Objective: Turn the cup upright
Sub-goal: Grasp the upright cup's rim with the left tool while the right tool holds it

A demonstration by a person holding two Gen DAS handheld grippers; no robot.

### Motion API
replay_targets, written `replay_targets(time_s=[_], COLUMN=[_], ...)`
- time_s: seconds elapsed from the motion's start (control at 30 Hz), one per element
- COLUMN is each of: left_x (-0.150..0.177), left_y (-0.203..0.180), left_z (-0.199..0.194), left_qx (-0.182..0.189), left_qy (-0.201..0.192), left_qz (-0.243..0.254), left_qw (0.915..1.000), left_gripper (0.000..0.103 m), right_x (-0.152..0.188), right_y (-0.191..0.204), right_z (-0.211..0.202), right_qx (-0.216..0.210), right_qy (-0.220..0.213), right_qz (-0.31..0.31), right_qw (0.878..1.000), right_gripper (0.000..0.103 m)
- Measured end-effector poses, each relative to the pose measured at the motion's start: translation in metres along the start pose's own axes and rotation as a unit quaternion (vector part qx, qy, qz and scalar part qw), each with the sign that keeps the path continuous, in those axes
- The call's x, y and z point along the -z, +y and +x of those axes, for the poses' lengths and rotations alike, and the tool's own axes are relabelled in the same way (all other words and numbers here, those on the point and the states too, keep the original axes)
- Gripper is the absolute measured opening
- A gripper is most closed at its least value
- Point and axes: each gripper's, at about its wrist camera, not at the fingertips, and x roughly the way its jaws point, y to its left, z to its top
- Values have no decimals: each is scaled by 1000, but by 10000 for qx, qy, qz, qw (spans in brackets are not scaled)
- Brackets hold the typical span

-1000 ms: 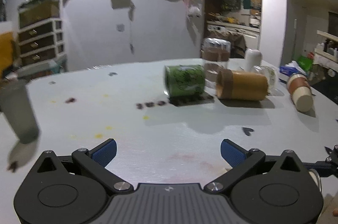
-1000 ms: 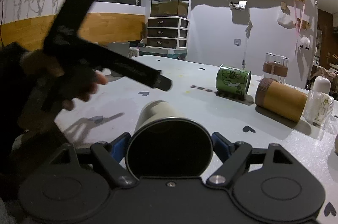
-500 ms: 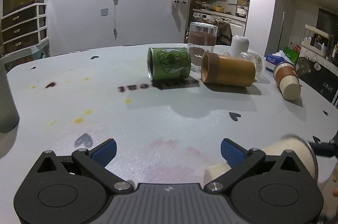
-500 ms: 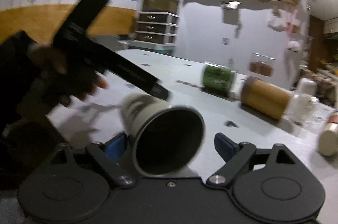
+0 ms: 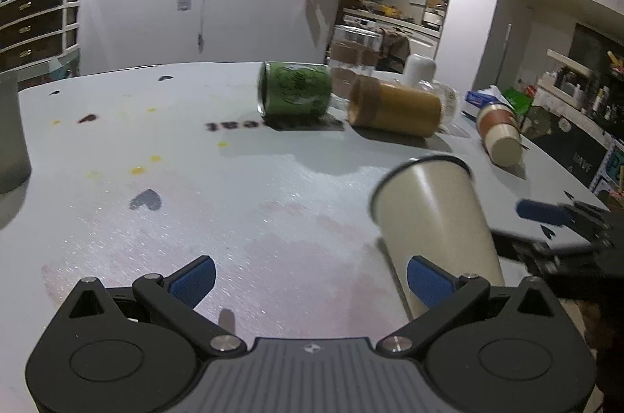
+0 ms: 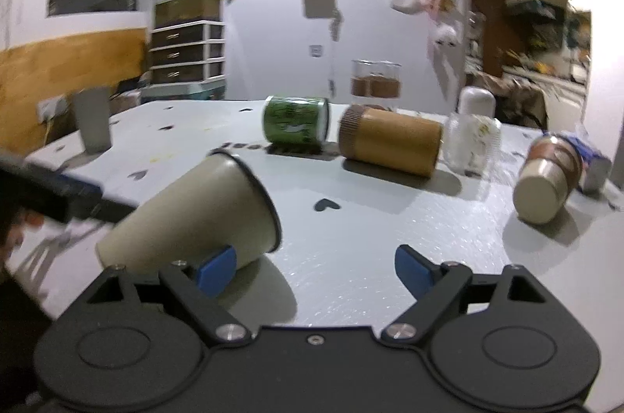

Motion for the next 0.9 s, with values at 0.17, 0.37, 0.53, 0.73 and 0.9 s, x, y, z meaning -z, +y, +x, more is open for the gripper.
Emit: replay_targets(time_s=[0.17,0.37,0.53,0.73,0.9], left_x=[2,-3,-10,-25,-36], left_y=[3,9,14,3,-10], left_z=[-2,-5,-7,-5,17], left_qx=[135,385,569,951,1087], left_qy=[-15,-24,-9,97,420], left_qz=[-217,-596,-925,-1167,-1462], left_qw=[9997,9975,9941,9886,9824], left_gripper=[103,100,92,91,91], right_x=[-4,-6,-4,1,3], right_y=[-5,-3,12,16,17], right_z=[4,-17,-11,6,8], right_qx=[9,-690,-1191,-1689,-1812], right_qy=[90,191,491,708,687], right_qz=[425,1400,1861,2398,2484], right_qw=[9991,9876,9741,9534,9491], right_gripper=[85,81,74,62,58])
